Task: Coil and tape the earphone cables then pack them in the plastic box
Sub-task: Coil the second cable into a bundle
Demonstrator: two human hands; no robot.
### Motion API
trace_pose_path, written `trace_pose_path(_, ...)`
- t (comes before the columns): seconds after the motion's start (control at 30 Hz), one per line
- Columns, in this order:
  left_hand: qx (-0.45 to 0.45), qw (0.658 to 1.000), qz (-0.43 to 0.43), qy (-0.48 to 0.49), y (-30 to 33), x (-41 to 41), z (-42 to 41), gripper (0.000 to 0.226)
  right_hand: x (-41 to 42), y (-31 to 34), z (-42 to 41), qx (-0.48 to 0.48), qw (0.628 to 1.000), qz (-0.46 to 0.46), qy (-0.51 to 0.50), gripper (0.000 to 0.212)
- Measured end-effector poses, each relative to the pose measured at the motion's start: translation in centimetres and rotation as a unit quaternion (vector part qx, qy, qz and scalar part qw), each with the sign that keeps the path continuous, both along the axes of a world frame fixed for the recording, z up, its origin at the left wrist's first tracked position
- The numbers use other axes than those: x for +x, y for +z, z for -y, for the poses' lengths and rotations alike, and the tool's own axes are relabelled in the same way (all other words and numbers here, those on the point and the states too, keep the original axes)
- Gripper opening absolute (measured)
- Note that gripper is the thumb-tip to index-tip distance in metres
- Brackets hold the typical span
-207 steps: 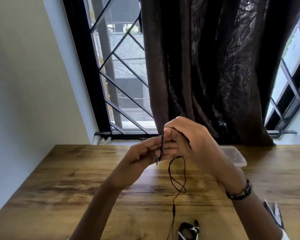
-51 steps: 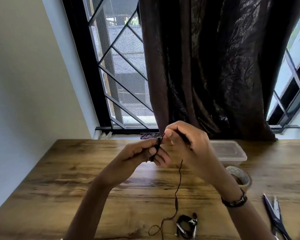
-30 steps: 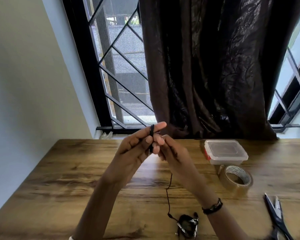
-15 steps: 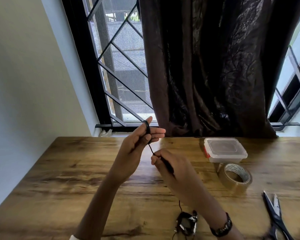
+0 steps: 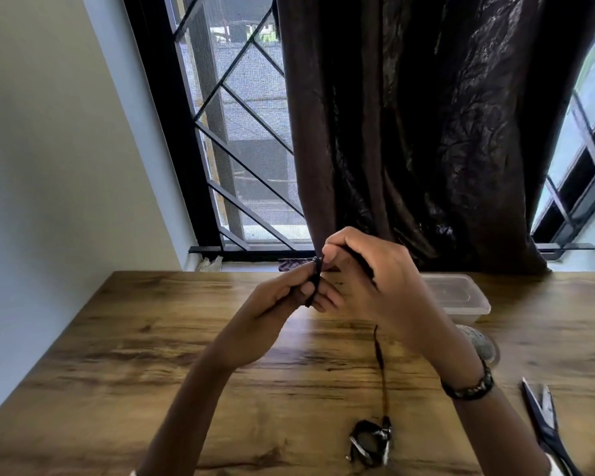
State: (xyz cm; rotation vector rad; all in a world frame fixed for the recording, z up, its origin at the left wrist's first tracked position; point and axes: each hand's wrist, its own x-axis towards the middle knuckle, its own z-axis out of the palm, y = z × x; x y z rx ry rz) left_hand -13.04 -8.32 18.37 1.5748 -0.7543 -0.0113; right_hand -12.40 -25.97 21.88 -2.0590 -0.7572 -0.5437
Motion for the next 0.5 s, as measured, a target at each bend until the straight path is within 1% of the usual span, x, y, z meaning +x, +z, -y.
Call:
trace_pose_path(0.13, 0.008, 1.0, -0.01, -0.012, 0.4, -0.1, -0.4, 0.035, 0.7, 0.7, 0.1, 0.001, 0.999, 0.025, 0.023, 0.015)
trace_pose_path(0.23, 0.003, 1.0, -0.014, -0.023, 0.5, -0.1, -0.4, 0.035, 0.9, 0.8, 0.1, 0.011, 0.999, 0.026, 0.037, 0.014)
trace_pose_path(0.37, -0.038, 0.998, -0.033, -0.041, 0.9, -0.3, 0.1, 0.026, 1.0, 0.3, -0.1, 0.041, 0.997, -0.015, 0.058, 0.017)
trace_pose_path(0.5, -0.089, 0.994, -0.043, -0.046, 1.1, -0.3, 0.5, 0.028, 0.6, -0.9, -0.6, 0.094, 0.993, -0.032, 0.064, 0.024)
